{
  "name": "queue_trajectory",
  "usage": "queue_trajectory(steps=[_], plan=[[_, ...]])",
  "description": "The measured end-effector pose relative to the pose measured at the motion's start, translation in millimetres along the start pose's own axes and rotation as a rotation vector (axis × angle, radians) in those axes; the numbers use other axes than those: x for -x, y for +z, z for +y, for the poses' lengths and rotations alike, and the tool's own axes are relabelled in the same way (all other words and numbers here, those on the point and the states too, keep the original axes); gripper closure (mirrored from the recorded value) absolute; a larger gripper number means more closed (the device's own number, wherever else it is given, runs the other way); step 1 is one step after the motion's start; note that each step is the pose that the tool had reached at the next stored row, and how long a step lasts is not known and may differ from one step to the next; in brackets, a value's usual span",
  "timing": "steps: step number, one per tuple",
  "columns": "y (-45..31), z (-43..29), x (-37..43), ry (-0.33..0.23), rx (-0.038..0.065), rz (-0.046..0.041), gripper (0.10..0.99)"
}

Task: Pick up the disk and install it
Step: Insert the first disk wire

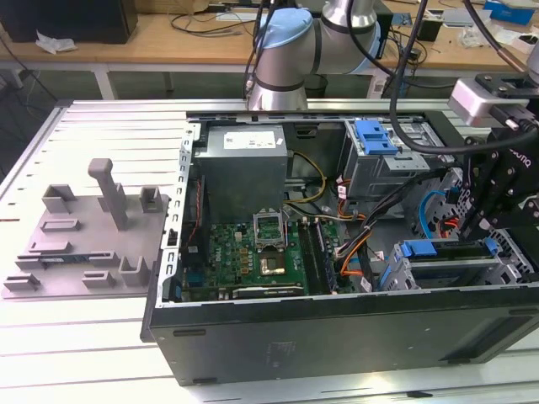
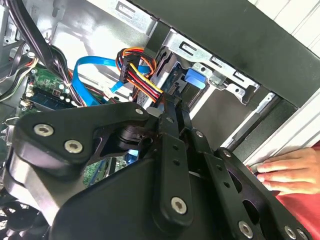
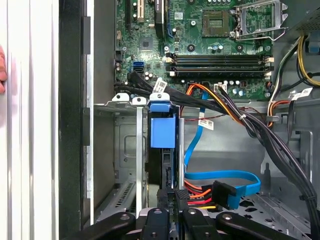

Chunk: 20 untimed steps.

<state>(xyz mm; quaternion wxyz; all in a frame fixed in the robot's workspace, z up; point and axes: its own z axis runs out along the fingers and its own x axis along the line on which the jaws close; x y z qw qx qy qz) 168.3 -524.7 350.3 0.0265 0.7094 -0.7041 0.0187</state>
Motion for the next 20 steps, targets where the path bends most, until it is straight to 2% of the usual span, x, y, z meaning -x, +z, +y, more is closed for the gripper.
queue_trajectory(steps=[20], plan=[[2.7, 0.0, 0.3, -0.013, -0.001, 0.0002, 0.918]])
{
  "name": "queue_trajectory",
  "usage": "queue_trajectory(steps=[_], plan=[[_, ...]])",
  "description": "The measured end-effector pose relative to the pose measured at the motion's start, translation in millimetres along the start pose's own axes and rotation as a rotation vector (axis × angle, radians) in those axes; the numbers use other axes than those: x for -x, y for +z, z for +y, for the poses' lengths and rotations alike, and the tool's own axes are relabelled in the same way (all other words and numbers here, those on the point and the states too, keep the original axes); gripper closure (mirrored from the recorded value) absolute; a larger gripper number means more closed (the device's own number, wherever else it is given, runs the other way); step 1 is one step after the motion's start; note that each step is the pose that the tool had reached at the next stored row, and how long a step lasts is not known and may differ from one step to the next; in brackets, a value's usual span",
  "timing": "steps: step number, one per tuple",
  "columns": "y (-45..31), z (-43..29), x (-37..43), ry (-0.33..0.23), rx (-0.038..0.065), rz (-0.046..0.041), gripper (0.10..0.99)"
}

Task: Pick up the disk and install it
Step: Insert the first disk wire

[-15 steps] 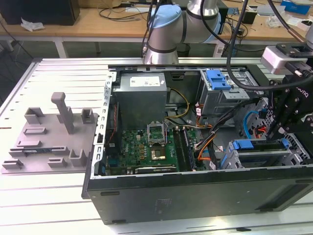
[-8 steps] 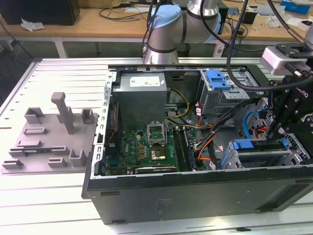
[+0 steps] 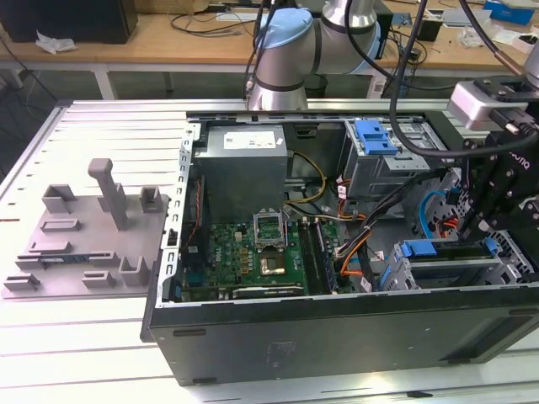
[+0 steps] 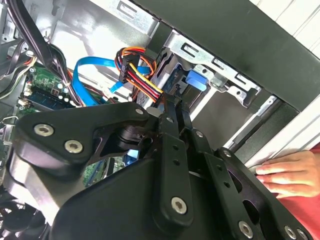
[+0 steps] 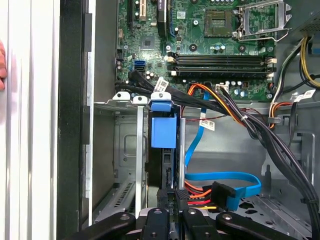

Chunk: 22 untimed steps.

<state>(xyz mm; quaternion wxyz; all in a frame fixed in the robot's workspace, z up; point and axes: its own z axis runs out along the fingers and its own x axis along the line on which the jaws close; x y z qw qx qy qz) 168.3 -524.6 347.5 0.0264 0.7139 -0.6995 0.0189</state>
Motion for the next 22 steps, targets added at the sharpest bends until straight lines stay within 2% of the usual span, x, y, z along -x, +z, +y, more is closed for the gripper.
queue_trajectory(steps=[22], plan=[[4.5, -0.5, -0.3, 0.000, 0.000, 0.0001, 0.918]])
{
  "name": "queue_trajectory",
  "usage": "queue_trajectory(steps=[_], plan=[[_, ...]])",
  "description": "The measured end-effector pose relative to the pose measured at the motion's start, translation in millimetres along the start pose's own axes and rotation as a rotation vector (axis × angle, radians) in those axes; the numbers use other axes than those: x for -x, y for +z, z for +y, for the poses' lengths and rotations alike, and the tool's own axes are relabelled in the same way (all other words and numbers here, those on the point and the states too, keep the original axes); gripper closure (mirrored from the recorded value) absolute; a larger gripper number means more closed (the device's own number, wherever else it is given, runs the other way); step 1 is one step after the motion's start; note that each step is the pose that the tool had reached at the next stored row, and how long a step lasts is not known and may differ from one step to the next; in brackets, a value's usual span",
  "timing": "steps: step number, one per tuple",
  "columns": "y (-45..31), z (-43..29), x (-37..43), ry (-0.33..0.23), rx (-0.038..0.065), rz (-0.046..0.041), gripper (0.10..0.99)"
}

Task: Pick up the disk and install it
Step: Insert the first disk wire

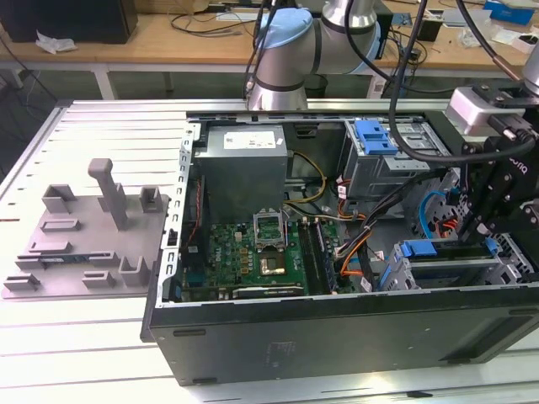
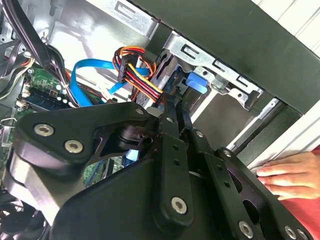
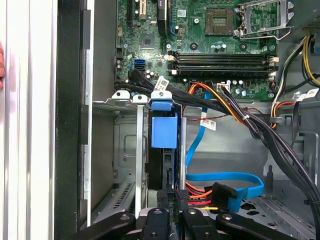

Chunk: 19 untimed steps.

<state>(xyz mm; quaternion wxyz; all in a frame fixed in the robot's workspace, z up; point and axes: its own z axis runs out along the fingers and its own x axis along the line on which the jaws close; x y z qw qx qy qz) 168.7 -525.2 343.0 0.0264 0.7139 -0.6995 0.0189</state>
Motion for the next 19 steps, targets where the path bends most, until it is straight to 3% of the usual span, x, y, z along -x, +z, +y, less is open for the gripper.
queue_trajectory(steps=[13, 19], plan=[[1.6, 0.0, -0.1, 0.001, 0.000, 0.0000, 0.918], [1.6, -0.3, -0.1, 0.003, 0.012, -0.0002, 0.918]])
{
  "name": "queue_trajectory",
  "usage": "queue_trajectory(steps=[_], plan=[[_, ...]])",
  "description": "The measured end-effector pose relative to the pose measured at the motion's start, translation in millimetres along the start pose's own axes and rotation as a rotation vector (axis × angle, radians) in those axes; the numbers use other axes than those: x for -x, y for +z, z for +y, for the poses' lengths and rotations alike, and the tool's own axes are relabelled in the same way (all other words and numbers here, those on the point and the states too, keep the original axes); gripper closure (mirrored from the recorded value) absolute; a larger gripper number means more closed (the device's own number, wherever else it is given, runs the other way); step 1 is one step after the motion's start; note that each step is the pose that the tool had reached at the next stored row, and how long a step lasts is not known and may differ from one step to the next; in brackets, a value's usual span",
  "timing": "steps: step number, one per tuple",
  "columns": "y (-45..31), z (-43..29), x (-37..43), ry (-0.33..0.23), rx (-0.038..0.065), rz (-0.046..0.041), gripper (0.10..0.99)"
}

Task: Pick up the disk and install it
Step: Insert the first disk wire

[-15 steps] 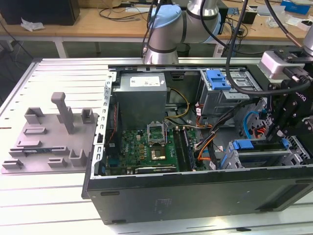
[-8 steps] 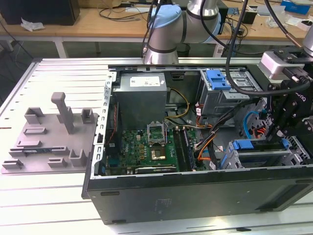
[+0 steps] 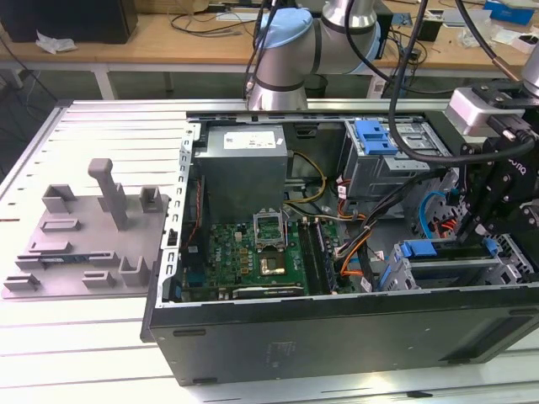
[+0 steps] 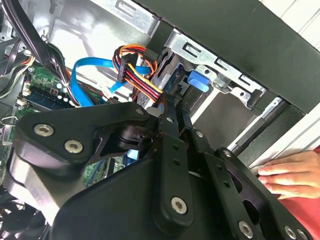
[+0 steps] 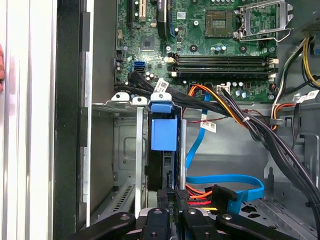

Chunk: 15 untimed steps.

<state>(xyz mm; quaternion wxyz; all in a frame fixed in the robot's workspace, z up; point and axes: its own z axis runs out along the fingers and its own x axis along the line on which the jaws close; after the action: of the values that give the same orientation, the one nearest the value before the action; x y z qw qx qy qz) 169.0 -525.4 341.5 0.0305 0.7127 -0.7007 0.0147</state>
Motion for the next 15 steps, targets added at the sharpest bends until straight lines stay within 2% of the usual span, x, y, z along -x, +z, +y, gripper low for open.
queue_trajectory(steps=[3, 6, 15], plan=[[0.0, -0.2, 0.0, 0.000, -0.001, 0.0000, 0.918], [0.0, -0.2, 0.0, 0.000, -0.006, 0.0001, 0.918], [0.0, -0.1, 0.0, 0.000, -0.007, 0.0001, 0.918]])
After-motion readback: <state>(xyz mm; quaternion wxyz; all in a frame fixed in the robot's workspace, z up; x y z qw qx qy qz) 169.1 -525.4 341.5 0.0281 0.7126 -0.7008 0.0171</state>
